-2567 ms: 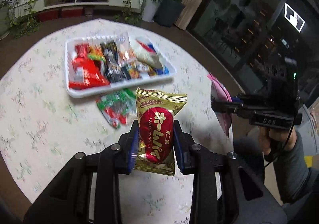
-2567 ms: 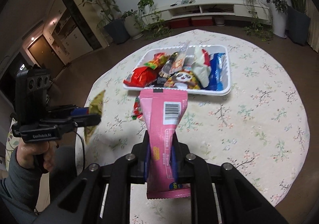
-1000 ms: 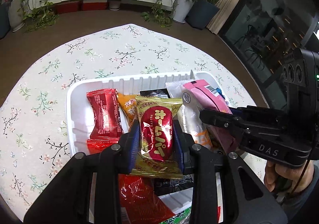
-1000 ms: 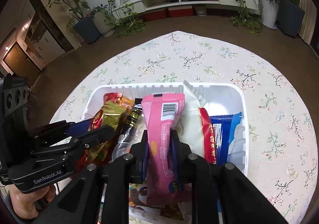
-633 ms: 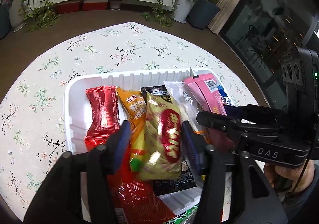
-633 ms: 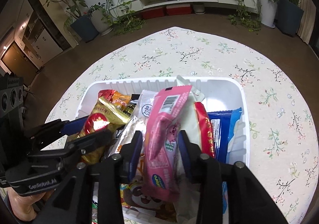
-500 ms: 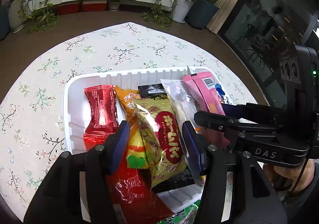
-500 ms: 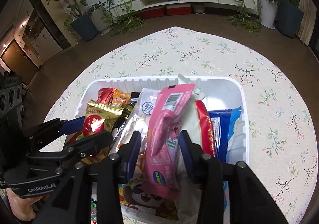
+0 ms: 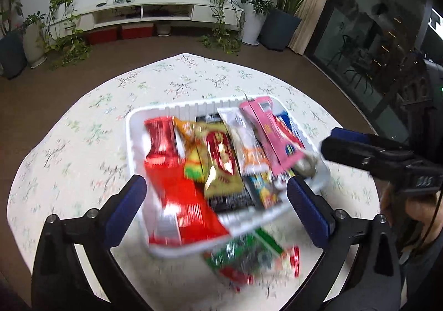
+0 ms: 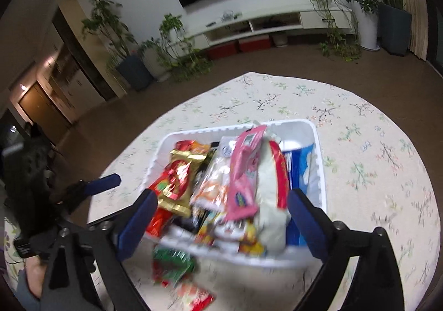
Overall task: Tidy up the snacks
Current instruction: 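Open both tools and withdraw them back over the table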
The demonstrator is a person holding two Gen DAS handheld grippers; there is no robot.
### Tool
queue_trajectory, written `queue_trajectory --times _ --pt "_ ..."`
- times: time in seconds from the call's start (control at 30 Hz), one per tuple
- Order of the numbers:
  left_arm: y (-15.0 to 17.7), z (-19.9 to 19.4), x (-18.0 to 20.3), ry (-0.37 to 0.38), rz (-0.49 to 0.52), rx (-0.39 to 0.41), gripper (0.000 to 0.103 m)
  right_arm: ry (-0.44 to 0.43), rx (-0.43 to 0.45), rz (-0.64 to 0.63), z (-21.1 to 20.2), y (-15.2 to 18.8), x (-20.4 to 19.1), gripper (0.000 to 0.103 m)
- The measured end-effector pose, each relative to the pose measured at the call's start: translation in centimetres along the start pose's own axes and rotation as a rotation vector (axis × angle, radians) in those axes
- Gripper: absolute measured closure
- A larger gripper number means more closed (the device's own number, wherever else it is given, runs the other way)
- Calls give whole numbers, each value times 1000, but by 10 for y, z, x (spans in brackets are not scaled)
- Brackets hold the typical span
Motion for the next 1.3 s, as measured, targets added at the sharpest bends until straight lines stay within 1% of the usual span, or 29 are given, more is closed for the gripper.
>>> queue_trajectory --times 0.07,0.2,0.27,0.33,0.37,0.47,0.53,0.63,0.8,1.03,1.3 --pt "15 -10 2 -6 6 9 0 -13 9 1 -14 15 -3 6" --pt "49 -21 13 25 38 0 0 -36 -11 7 -31 52 -6 5" --pt "67 -20 22 43 85 -42 0 -49 -26 2 -36 73 -9 5" --pt "80 -18 30 63 135 -75 0 -48 -51 -21 -37 91 -12 6" --pt "85 -18 35 64 174 -87 0 -48 -62 -40 -37 102 -14 5" --pt "97 -20 44 29 248 -104 0 -42 -95 -79 -35 126 -14 6" --pt "103 -22 48 22 267 -114 0 -36 -110 -77 -33 135 -12 7" --pt "107 -21 50 1 278 -128 0 -21 -115 -88 -34 141 -11 7" --pt "113 -24 54 -21 305 -134 0 -4 -99 -107 -37 138 -11 10" --pt "114 -24 55 -16 315 -139 0 19 -114 -128 -34 138 -9 19" --pt "117 -24 51 -4 320 -146 0 17 -137 -236 -21 132 -20 21"
Point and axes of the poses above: each gripper's, at about its wrist camera, not at the fingertips, and z roughly the way its jaws point, x to its right, y to its underside, the point moved 10 cm from there along z, roughly the way its jaws point, and after that the axes turned 1 degree about x, right-handed, at the moved point
